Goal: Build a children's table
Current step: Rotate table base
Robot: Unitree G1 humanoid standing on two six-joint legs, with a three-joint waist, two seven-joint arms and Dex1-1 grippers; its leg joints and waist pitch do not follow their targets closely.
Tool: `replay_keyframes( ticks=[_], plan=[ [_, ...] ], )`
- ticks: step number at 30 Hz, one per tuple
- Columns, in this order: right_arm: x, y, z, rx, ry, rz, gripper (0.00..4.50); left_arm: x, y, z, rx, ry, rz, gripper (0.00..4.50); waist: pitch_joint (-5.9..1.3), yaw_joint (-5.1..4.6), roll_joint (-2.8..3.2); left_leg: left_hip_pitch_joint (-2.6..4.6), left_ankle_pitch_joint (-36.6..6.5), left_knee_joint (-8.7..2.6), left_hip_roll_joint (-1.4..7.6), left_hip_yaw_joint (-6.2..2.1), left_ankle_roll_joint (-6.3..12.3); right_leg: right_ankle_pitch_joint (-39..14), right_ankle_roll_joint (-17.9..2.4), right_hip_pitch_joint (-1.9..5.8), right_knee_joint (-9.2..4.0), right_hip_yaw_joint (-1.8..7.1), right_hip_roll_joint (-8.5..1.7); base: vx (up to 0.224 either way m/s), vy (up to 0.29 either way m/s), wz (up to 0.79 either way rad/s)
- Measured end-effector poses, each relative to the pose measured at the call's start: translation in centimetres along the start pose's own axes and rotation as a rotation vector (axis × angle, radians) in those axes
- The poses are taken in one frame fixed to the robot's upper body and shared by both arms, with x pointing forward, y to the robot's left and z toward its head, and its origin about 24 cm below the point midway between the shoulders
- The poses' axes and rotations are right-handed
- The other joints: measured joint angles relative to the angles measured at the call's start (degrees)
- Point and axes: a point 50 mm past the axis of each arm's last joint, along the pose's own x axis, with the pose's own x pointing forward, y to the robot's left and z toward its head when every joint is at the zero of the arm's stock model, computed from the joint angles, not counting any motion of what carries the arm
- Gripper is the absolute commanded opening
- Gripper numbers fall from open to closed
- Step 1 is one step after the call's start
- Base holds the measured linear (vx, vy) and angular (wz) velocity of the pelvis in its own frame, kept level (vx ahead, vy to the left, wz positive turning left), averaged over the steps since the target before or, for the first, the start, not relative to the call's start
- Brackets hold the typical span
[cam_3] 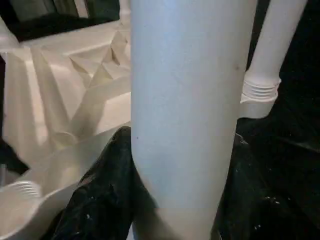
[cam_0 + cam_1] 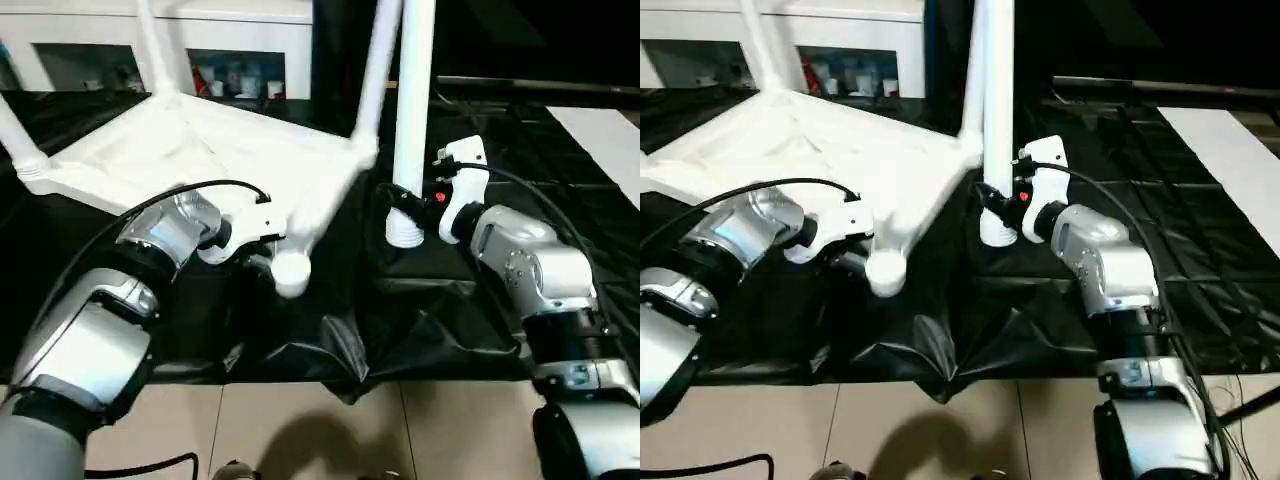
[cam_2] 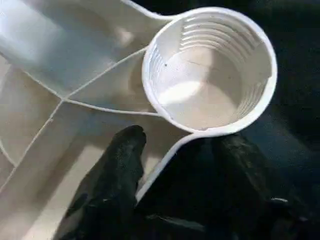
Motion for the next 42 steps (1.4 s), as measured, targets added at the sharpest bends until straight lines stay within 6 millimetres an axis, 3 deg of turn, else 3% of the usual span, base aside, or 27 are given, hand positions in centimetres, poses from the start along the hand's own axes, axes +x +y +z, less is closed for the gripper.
replay_keyframes(
  ticks=[13,16,20,27,33,35,38,42],
  plan=[
    [0.7,0.5,0.1,-0.03,-0.016,0.024,1.86,0.6,-0.1,-0.1,-0.012,0.111,0.15,1.37,-0.01,-0.02,0.08,0.06,0.0,0.0,0.02,-0.01,0.0,0.1,-0.1,0.02,0.06,-0.01,0.0,0.0,0.0,0.0],
    [0.9,0.7,0.1,-0.024,-0.025,0.026,1.86,1.2,-0.3,0.4,-0.06,0.106,0.187,1.23,-0.17,-0.27,0.36,0.06,0.0,0.01,-0.03,0.01,0.0,0.1,-0.1,0.08,0.05,0.04,0.0,0.0,0.0,0.0],
    [1.1,1.1,-0.1,-0.008,-0.033,0.033,1.86,2.4,-0.5,1.3,-0.198,0.026,0.229,1.19,-0.55,-0.45,1.02,0.07,0.0,0.02,-0.09,0.01,0.0,0.1,-0.1,0.11,0.03,0.05,0.01,0.0,0.0,0.0],
    [0.7,1.3,-1.1,0.013,-0.03,0.026,1.86,3.0,-1.0,1.4,-0.436,-0.117,0.244,0.98,-0.73,-0.99,1.56,0.1,-0.1,-0.01,-0.08,-0.01,0.08,0.1,-0.1,0.08,-0.01,0.04,0.07,0.0,0.0,0.0],
    [0.6,1.3,-1.0,0.017,-0.037,0.023,1.86,3.6,-2.1,1.1,-0.341,-0.222,0.277,0.68,-0.76,-0.62,1.57,0.08,-0.1,0.0,-0.07,-0.04,0.08,0.1,-0.1,0.11,-0.05,-0.02,0.05,0.0,0.0,0.0],
    [0.6,1.4,-1.0,0.017,-0.039,0.023,1.86,3.7,-2.3,1.0,-0.294,-0.253,0.284,1.14,-0.76,-0.42,1.57,0.08,-0.1,0.0,-0.07,-0.04,0.08,0.1,-0.1,0.1,-0.05,-0.02,0.04,0.0,0.0,0.0],
    [0.5,1.5,-0.7,0.008,-0.05,0.022,1.86,4.0,-2.7,0.5,-0.281,-0.295,0.287,1.16,-0.75,-0.22,1.56,0.08,-0.1,0.0,-0.06,-0.04,0.08,0.1,0.0,0.07,-0.05,-0.03,0.04,0.0,0.0,0.0],
    [0.5,1.5,-0.7,0.003,-0.049,0.023,1.86,3.4,-2.7,0.4,-0.253,-0.321,0.312,1.63,-0.69,-0.17,1.37,0.05,-0.1,0.0,-0.04,-0.04,0.08,0.1,0.0,-0.02,-0.05,-0.04,0.03,0.0,0.0,0.0]
  ],
)
